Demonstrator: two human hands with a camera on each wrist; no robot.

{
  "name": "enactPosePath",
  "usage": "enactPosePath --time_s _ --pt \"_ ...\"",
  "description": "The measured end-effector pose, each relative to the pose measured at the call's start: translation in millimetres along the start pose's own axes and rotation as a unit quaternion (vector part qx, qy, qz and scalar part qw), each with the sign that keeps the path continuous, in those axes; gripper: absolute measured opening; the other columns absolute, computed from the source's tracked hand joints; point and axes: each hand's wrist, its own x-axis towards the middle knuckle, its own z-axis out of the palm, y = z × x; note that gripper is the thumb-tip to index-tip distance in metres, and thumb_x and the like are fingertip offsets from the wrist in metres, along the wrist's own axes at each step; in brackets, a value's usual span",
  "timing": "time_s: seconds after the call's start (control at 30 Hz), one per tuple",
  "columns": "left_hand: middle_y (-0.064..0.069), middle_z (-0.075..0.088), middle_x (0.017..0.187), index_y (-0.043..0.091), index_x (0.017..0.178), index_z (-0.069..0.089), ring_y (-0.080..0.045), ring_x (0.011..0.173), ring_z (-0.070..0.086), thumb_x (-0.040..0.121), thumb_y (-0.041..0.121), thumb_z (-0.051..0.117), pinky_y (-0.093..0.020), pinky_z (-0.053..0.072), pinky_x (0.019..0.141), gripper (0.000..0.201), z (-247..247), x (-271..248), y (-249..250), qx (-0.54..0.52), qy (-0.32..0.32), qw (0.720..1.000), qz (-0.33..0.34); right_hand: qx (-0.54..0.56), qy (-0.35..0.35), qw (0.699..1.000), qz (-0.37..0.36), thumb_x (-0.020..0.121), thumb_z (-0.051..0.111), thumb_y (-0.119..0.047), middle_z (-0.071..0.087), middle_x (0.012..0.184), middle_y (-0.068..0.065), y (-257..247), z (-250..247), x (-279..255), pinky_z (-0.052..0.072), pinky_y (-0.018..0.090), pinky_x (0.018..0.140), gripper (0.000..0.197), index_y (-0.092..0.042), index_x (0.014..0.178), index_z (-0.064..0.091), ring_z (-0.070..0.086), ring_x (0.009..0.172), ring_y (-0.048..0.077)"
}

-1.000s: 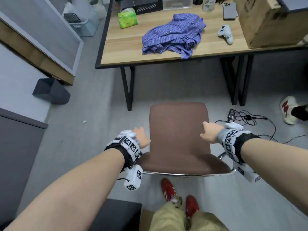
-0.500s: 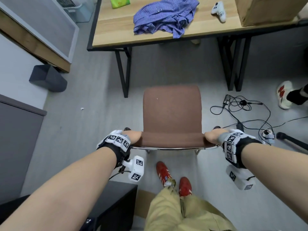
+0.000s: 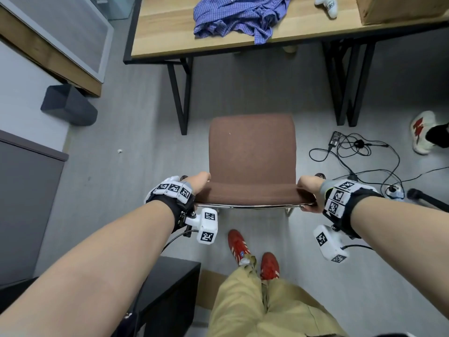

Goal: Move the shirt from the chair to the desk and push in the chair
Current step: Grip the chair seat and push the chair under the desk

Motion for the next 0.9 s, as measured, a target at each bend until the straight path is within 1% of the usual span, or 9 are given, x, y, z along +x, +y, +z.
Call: enactPosePath --time_s 0.17,0.27,0.33,0.4,0.5,0.6,0.7,0.77,0.9 --pt "-0.009 0.052 0.103 0.016 0.107 0.054 -0.026 0.077 0.056 0.060 0.059 0.060 -0.058 0.057 0.093 0.064 -11 5 37 -0.006 0.018 0.999 0.044 0.076 0.038 0.996 -0.029 0.086 0.050 -0.020 0.057 0.090 0.008 -37 -7 9 0.052 0.024 0.043 0.009 -0.014 0.094 0.053 0.061 0.082 0.027" --pt "-0.007 0.056 0.096 0.020 0.092 0.058 -0.027 0.081 0.060 0.050 0.065 0.059 -0.057 0.059 0.091 0.062 -19 28 59 0.002 0.044 0.997 0.064 0.182 0.071 0.980 -0.044 0.087 0.057 -0.020 0.055 0.097 0.006 -64 -6 19 0.057 0.036 0.065 0.028 -0.014 0.114 0.053 0.056 0.076 0.022" --pt "-0.007 0.060 0.098 0.022 0.082 0.055 -0.030 0.088 0.063 0.048 0.069 0.058 -0.055 0.059 0.090 0.058 -24 60 73 0.002 0.058 0.996 0.072 0.226 0.106 0.966 -0.061 0.086 0.062 -0.023 0.053 0.116 0.005 -82 -3 23 0.057 0.041 0.075 0.054 -0.013 0.135 0.043 0.056 0.089 0.024" --pt "-0.008 0.065 0.103 0.025 0.081 0.056 -0.030 0.092 0.065 0.048 0.074 0.058 -0.053 0.059 0.089 0.059 -30 67 86 -0.008 0.077 0.994 0.072 0.228 0.128 0.961 -0.087 0.085 0.062 -0.026 0.048 0.123 0.008 -98 1 28 0.056 0.040 0.066 0.067 -0.010 0.143 0.032 0.055 0.099 0.028" --pt "-0.005 0.061 0.100 0.023 0.083 0.060 -0.030 0.094 0.066 0.055 0.070 0.056 -0.047 0.058 0.093 0.055 -43 47 120 -0.060 0.037 0.993 0.093 0.242 0.159 0.951 -0.107 0.075 0.066 -0.032 0.047 0.135 0.013 -133 6 40 0.051 0.035 0.052 0.085 -0.008 0.147 0.026 0.060 0.108 0.032" --pt "-0.002 0.052 0.094 0.017 0.089 0.057 -0.026 0.087 0.061 0.068 0.057 0.057 -0.049 0.055 0.102 0.045 -46 20 153 -0.115 -0.002 0.987 0.114 0.239 0.166 0.949 -0.118 0.067 0.067 -0.035 0.047 0.136 0.015 -163 2 46 0.057 0.038 0.058 0.092 -0.005 0.145 0.028 0.061 0.108 0.034" --pt "0.001 0.048 0.093 0.016 0.099 0.054 -0.022 0.085 0.055 0.079 0.048 0.057 -0.049 0.053 0.105 0.038 -54 26 186 -0.145 -0.019 0.980 0.132 0.225 0.152 0.952 -0.138 0.069 0.066 -0.039 0.047 0.129 0.012 -195 -5 56 0.061 0.039 0.058 0.084 -0.002 0.140 0.039 0.060 0.090 0.029" --pt "0.001 0.048 0.096 0.018 0.105 0.053 -0.027 0.097 0.058 0.075 0.049 0.059 -0.049 0.053 0.105 0.043 -58 34 207 -0.146 -0.034 0.980 0.128 0.185 0.158 0.958 -0.149 0.063 0.065 -0.045 0.048 0.129 0.012 -214 -11 65 0.063 0.046 0.068 0.086 -0.003 0.136 0.047 0.060 0.090 0.030" --pt "0.001 0.047 0.098 0.021 0.093 0.055 -0.031 0.102 0.060 0.072 0.051 0.059 -0.046 0.054 0.103 0.036 -64 48 241 -0.139 -0.039 0.982 0.121 0.130 0.202 0.961 -0.138 0.041 0.056 -0.058 0.052 0.127 0.013 -243 -22 98 0.054 0.054 0.094 0.108 -0.003 0.134 0.050 0.058 0.112 0.040"
